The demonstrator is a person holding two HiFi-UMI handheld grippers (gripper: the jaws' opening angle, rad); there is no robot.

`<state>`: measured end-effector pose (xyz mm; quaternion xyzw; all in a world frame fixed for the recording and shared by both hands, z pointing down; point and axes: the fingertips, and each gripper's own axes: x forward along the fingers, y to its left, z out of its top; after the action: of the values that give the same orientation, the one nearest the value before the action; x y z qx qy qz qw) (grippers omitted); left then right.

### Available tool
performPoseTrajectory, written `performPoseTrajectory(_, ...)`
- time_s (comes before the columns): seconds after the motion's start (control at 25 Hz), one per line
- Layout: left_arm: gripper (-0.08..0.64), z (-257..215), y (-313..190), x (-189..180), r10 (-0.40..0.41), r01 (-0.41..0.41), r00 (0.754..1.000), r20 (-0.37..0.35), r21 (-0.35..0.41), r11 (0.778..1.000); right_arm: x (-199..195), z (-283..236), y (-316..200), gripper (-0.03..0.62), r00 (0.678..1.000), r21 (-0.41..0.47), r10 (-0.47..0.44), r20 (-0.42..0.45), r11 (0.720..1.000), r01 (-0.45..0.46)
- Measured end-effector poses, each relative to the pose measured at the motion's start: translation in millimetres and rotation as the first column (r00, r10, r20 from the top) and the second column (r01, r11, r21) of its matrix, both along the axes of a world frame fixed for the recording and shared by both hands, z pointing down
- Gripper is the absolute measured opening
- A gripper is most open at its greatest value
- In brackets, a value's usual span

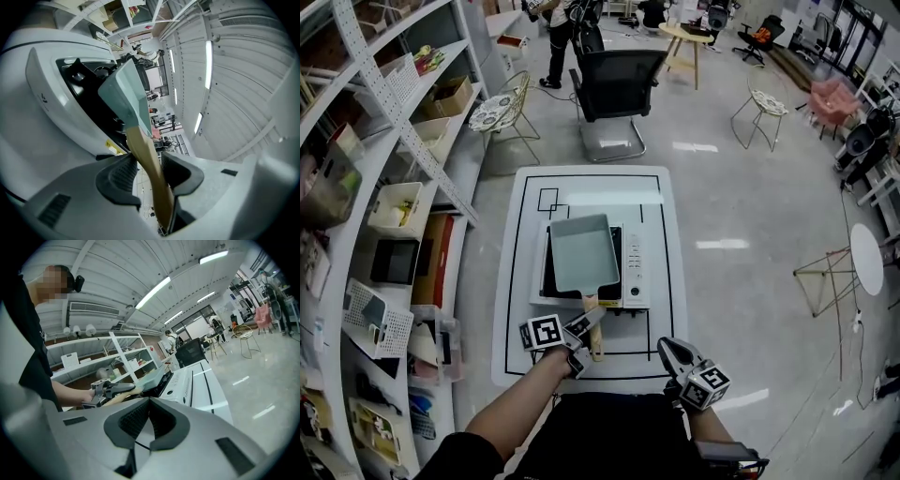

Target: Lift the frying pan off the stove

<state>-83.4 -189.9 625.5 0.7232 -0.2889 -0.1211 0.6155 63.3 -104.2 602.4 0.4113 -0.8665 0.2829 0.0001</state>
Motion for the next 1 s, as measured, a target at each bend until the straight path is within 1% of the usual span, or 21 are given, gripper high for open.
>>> performPoseTrajectory(0.2,0.153,0.4,0.2,-1.7,0.013,-0.013,1.000,0.003,-0.019,1.000,-1.3,-0.6,1.7,0.026,1.000,0.000,0.013,0.003,1.000,-0.013)
performPoseTrajectory(0.8,0.140,-0.4,1.5,-7.2,0.044,-0.044,0.999,0.011,-0.016,0.999,-1.6,-0.1,5.1,0.026,0.999,0.007,0.033,0.005,0.999,-0.033)
performPoseTrajectory(1.0,0.138,-3.4,3.4,-5.7,0.057,-0.057,0.998,0.003,-0.014,0.998,-1.1,-1.1,4.5,0.026,0.999,0.002,0.035,0.002,0.999,-0.035)
